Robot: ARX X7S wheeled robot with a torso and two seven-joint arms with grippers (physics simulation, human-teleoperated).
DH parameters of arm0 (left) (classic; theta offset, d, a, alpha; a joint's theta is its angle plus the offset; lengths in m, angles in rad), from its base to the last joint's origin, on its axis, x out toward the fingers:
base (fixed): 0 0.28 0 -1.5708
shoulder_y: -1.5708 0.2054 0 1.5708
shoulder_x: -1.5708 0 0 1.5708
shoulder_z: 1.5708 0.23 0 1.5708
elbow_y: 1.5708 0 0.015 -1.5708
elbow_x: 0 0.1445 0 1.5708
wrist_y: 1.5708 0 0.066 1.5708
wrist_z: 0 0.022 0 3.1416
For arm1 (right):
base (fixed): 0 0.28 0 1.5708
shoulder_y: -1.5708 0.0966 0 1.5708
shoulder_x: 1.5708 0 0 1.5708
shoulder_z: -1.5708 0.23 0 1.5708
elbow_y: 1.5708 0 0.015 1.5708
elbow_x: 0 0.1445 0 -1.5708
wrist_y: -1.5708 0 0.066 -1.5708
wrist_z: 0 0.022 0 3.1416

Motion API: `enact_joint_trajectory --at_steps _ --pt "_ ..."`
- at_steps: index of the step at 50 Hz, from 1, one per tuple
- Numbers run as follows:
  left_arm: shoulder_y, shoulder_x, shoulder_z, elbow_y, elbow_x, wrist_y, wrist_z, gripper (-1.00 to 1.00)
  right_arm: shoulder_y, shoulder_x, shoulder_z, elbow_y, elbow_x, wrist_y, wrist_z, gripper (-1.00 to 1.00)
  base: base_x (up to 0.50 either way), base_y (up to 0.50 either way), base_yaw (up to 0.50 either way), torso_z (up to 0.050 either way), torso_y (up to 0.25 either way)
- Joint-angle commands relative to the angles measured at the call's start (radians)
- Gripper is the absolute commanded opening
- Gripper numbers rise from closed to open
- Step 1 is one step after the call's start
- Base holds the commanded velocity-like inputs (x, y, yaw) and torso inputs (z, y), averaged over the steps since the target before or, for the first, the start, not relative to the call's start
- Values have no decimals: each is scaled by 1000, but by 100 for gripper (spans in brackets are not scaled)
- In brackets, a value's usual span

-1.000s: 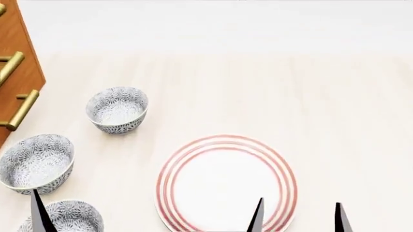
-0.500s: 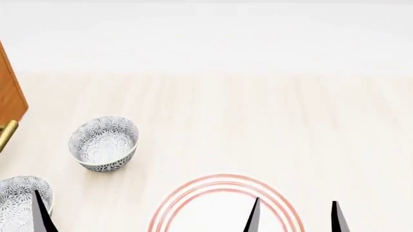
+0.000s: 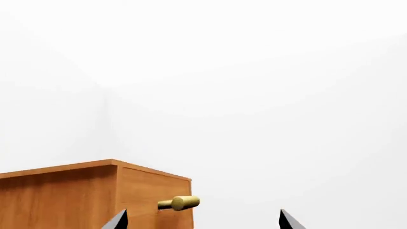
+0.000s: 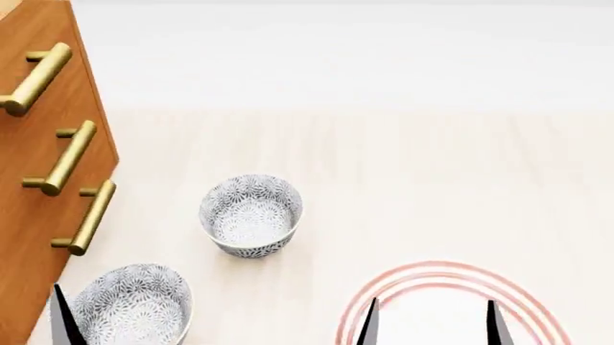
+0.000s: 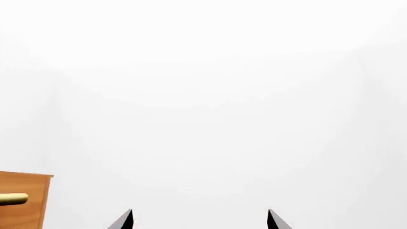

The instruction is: Pick up the bowl and put it in the front on the plate.

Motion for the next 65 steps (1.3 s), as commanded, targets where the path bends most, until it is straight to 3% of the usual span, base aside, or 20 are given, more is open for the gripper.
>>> enact_joint_trajectory --at_steps 1,18,36,47,65 --pt "-2 0 -1 1 5 -8 2 100 2 -1 1 5 -7 -2 -4 100 0 500 0 0 0" --pt "-8 -9 12 -7 28 -23 -11 100 7 9 -11 12 5 6 8 100 0 157 0 0 0" --pt "-9 -18 19 -6 29 -29 -30 100 12 19 -20 12 11 13 20 100 0 0 0 0 -250" --pt "-3 -26 23 3 39 -1 -48 100 26 22 -11 -35 9 76 47 100 0 0 0 0 -14" --pt "-5 -35 33 6 31 -14 -57 100 299 81 -15 -306 159 716 71 100 0 0 0 0 0"
